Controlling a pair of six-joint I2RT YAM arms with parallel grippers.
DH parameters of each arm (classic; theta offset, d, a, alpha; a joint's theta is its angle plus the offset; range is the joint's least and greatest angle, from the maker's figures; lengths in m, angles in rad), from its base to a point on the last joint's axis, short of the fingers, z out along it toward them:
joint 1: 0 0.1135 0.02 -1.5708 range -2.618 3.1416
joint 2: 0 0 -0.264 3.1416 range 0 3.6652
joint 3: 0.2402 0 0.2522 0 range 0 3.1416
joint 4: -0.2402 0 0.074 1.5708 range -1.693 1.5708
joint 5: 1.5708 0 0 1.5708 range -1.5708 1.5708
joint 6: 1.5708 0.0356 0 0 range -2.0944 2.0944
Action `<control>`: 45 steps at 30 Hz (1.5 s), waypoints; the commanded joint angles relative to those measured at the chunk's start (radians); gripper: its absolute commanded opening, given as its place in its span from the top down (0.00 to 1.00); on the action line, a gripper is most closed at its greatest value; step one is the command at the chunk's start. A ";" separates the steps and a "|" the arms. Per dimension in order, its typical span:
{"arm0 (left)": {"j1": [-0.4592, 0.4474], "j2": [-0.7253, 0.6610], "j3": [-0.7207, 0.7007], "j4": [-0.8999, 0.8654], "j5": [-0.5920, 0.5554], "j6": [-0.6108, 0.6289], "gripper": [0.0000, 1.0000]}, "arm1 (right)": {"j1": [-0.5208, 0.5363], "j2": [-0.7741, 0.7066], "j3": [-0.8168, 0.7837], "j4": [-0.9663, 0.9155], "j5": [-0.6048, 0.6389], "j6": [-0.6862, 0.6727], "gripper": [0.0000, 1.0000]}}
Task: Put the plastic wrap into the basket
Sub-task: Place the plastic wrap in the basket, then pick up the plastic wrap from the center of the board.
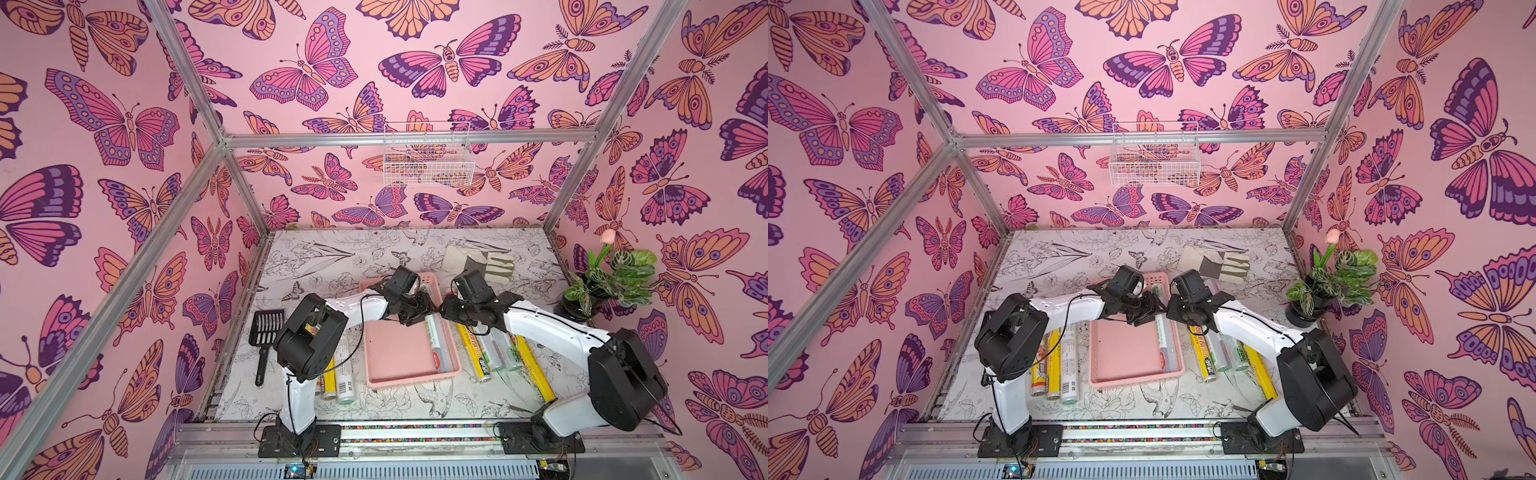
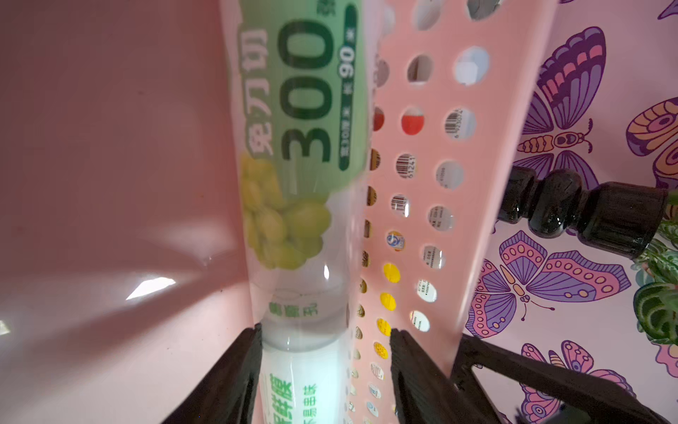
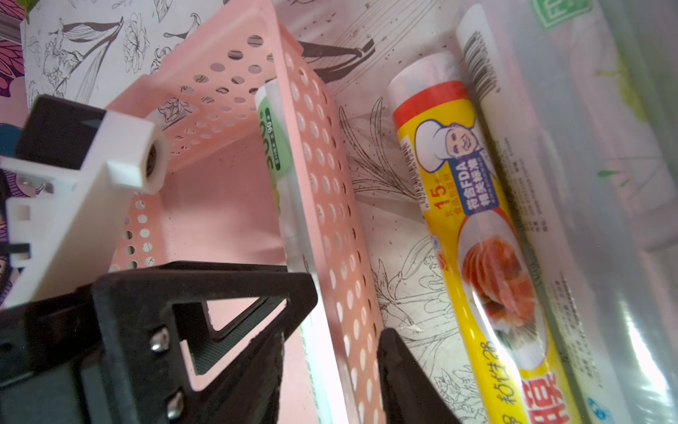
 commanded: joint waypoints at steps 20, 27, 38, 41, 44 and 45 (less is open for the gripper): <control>0.039 -0.889 -0.494 -0.368 -0.665 0.161 0.46 | 0.196 -0.014 0.163 0.118 -0.079 -0.186 0.56; 0.144 -1.026 -0.613 -0.494 -0.602 0.154 0.43 | 0.296 0.163 0.325 0.054 -0.092 -0.234 0.56; 0.237 -0.956 -0.610 -0.547 -0.564 0.232 0.41 | 0.303 0.249 0.402 0.010 -0.161 -0.256 0.55; 0.241 -0.909 -0.598 -0.544 -0.572 0.231 0.41 | 0.307 0.274 0.417 0.005 -0.192 -0.254 0.55; 0.242 -0.858 -0.580 -0.545 -0.575 0.231 0.42 | 0.313 0.297 0.431 0.002 -0.203 -0.250 0.56; 0.242 -0.843 -0.575 -0.546 -0.576 0.231 0.42 | 0.313 0.303 0.436 0.000 -0.209 -0.249 0.56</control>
